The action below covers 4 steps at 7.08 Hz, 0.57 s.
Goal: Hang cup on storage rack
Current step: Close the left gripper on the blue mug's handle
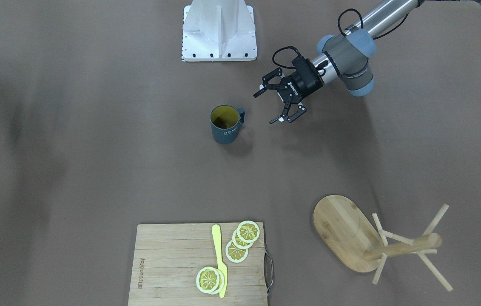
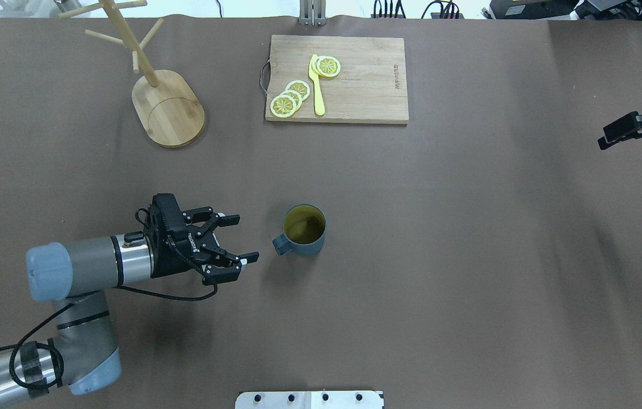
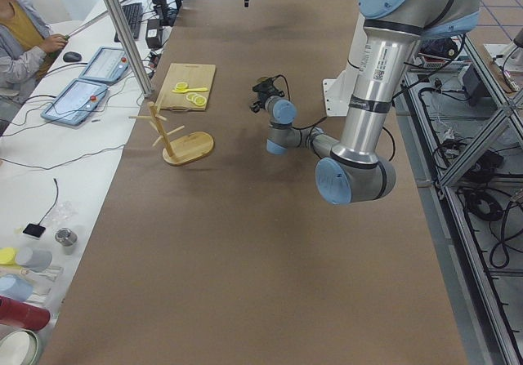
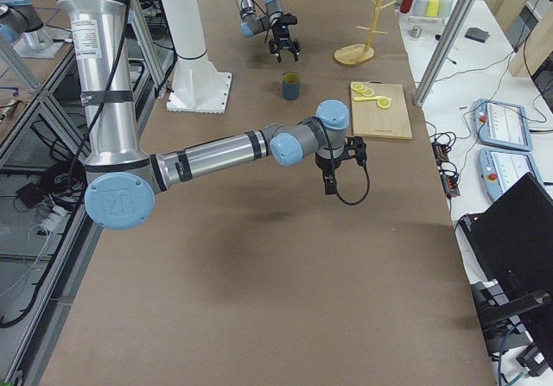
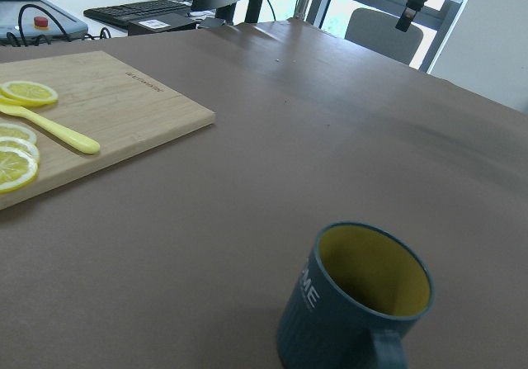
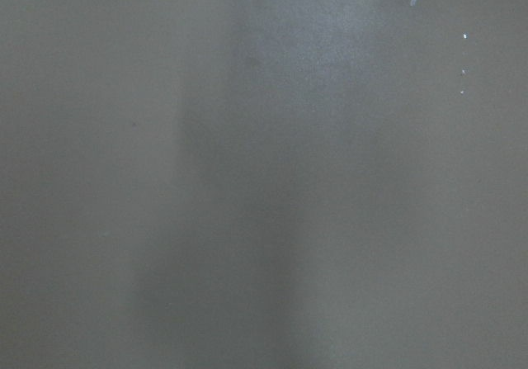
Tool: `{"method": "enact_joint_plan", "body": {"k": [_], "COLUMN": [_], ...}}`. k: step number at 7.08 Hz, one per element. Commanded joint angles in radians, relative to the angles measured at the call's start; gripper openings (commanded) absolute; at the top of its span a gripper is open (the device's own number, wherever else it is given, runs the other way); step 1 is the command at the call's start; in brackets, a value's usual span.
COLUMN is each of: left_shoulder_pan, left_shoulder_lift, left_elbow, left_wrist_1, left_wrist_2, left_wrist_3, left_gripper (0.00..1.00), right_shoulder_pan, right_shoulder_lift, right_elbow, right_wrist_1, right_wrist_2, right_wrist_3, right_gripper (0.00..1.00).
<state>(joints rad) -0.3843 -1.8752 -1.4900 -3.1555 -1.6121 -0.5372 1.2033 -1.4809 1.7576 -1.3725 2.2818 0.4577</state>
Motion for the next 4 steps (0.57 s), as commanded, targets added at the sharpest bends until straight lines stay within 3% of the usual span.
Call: {"method": "enact_joint_plan", "body": {"k": [1,4], "left_shoulder_pan": [0.056,0.085], "left_shoulder_lift": [-0.002,-0.022], "left_elbow": [-0.007,0.005], "left_wrist_1": [0.006,0.017], "left_wrist_2": [0.05,0.092], "left_wrist_3": [0.013,0.013], "left_gripper": [0.95,0.94], "right_shoulder_pan": [0.001,0.135], "right_shoulder_lift": [0.002,-0.002], "right_elbow": [-0.018,-0.116], "right_wrist_1": [0.001,-0.003], "right_wrist_2": [-0.001,0.066], "right_wrist_3": [-0.005,-0.207], "right_gripper": [1.0,1.0]}}
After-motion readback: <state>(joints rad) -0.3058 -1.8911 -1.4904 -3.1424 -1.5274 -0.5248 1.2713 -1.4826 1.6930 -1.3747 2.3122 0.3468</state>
